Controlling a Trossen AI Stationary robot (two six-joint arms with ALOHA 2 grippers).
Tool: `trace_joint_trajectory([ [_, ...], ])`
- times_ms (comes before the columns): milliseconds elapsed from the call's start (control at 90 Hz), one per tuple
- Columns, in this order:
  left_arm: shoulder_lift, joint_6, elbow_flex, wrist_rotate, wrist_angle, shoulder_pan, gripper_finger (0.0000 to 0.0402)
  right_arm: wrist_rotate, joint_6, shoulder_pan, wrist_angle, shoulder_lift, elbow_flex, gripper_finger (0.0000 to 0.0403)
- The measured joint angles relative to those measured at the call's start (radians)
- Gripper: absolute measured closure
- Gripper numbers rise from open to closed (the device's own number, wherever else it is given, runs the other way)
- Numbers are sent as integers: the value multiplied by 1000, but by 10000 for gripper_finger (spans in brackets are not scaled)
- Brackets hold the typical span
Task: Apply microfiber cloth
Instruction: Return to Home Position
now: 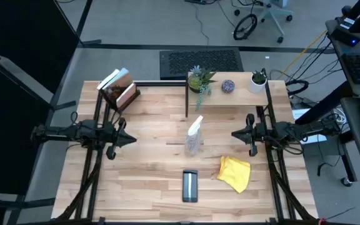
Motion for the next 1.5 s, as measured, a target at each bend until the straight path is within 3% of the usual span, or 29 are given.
trace_joint_trajectory([
  [1078, 0, 0, 0, 0, 0, 0, 401, 1, 0, 0, 0, 0, 0, 401],
  [1222, 0, 0, 0, 0, 0, 0, 401, 1, -114, 0, 0, 0, 0, 401],
  [1333, 0, 0, 0, -1, 0, 0, 401, 3, -97, 21, -1, -18, -1, 401],
  [1500, 0, 0, 0, -1, 1, 0, 401, -215, -71, 1, -29, -26, -2, 401],
])
